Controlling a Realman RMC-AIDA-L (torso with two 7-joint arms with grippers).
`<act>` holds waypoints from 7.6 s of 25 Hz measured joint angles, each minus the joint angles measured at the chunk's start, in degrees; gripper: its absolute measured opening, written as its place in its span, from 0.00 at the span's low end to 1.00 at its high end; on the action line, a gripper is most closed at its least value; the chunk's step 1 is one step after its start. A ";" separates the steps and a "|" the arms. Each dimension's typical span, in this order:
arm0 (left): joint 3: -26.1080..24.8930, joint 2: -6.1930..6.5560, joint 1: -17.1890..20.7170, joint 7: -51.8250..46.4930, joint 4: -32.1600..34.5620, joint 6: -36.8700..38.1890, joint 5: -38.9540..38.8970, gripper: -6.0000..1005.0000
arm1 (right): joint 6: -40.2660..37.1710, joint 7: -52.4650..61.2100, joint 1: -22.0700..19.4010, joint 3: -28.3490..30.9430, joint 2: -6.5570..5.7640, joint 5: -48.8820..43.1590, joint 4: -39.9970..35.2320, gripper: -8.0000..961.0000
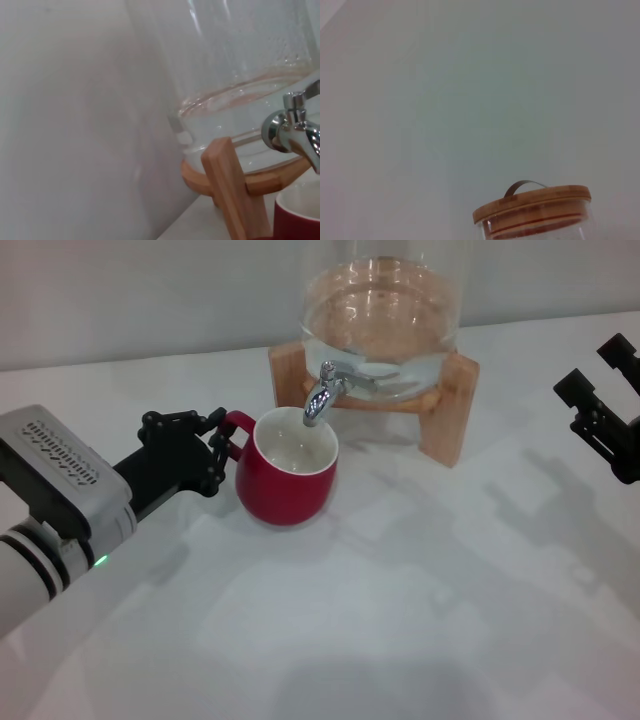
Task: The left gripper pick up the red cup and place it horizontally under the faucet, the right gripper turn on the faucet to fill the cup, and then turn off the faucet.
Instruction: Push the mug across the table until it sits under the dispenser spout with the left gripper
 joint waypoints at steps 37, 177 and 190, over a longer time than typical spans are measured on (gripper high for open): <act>0.32 -0.37 1.20 5.32 2.42 -6.83 0.92 0.10 | -0.04 -0.01 0.10 -0.67 0.08 -0.01 -0.09 0.87; -1.80 -0.27 -0.29 8.17 4.97 -8.77 0.87 0.11 | -0.22 0.44 0.19 -1.37 0.09 0.00 -0.71 0.85; -1.87 -0.27 -0.21 8.17 4.97 -8.87 0.77 0.14 | -0.22 0.44 0.19 -1.37 0.09 -0.01 -0.71 0.85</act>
